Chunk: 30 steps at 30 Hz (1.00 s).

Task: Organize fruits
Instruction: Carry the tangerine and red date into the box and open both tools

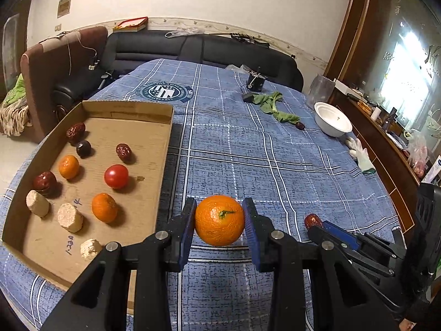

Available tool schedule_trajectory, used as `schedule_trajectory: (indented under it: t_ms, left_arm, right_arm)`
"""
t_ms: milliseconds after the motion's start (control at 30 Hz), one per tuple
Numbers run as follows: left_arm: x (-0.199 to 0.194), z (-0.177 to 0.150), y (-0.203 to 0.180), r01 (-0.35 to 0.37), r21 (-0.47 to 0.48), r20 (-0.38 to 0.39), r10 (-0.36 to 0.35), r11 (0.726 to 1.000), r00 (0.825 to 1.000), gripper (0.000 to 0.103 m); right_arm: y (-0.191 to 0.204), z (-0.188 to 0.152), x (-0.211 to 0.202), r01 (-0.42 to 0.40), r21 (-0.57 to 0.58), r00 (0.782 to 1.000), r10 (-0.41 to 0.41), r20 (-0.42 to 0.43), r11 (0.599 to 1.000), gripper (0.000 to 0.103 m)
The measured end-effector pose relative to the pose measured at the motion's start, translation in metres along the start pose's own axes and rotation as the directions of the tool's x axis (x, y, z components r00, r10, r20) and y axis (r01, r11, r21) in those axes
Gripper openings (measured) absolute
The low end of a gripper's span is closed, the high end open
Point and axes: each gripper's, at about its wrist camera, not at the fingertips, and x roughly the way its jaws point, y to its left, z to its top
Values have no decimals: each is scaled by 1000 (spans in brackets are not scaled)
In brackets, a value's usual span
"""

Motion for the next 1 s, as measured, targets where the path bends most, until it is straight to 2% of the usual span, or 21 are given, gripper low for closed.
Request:
schedule_trajectory:
  t_ms: [400, 567, 700, 767, 867, 1000]
  left_arm:
    - [-20, -2, 1, -26, 14, 39, 25, 1000, 999, 33]
    - [-28, 1, 12, -68, 25, 57, 67, 997, 996, 33]
    - [-46, 8, 52, -135, -27, 88, 137, 991, 987, 33]
    - [-54, 9, 85, -172, -97, 87, 181, 980, 980, 33]
    - [-56, 7, 127, -213, -182, 59, 227, 960, 972, 33]
    - [-53, -1, 161, -246, -240, 19, 258, 939, 966, 33]
  right_arm:
    - [16, -4, -14, -11, -24, 1000, 11, 10, 1000, 22]
    - [34, 2, -17, -27, -66, 1000, 28, 10, 997, 22]
    - [57, 21, -15, -87, -109, 996, 88, 1, 990, 23]
    - [71, 30, -8, -135, -125, 991, 133, -18, 983, 23]
    - [99, 36, 7, -206, -154, 978, 199, -63, 966, 23]
    - [141, 35, 30, -253, -225, 966, 231, -118, 941, 23]
